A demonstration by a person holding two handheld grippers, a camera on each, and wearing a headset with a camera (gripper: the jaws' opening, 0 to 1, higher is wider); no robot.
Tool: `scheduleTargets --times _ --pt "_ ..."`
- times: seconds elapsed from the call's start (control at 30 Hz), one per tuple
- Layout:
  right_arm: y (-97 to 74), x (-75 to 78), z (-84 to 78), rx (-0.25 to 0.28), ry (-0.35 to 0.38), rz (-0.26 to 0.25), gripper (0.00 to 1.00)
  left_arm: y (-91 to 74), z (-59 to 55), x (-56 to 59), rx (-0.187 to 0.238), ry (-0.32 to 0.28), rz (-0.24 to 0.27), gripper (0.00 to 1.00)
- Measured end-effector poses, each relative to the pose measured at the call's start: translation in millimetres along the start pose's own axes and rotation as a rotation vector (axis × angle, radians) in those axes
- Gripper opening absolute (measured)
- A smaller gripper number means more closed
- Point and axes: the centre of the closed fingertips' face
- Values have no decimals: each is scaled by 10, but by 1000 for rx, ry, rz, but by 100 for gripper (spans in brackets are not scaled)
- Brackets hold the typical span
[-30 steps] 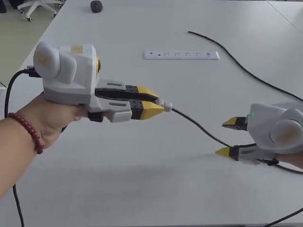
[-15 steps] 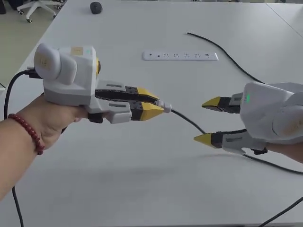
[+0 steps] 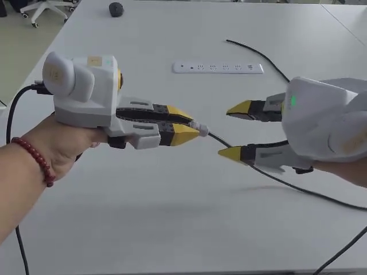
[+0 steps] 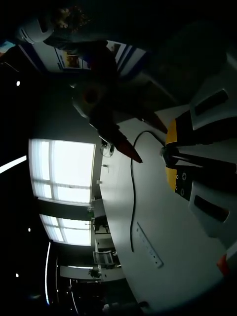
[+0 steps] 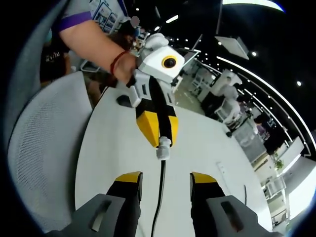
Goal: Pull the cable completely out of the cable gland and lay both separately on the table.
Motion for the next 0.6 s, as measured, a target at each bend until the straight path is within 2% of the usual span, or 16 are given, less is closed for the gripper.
scheduleTargets --times 0.13,0.37,0.6 --pt "25 17 40 4 -20 -2 31 2 3 1 1 1 -1 16" --pt "78 28 74 3 -40 12 17 3 20 20 9 -1 -12 16" --pt "99 28 95 3 -52 19 10 10 35 25 13 2 -17 16"
Point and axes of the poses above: the centre of the closed fingertips' face, and the gripper's own axes: y roughly forward along the fingers, x roughly to its right, z roughly out of its top, and after that the axes turned 15 degrees about -y, right-handed
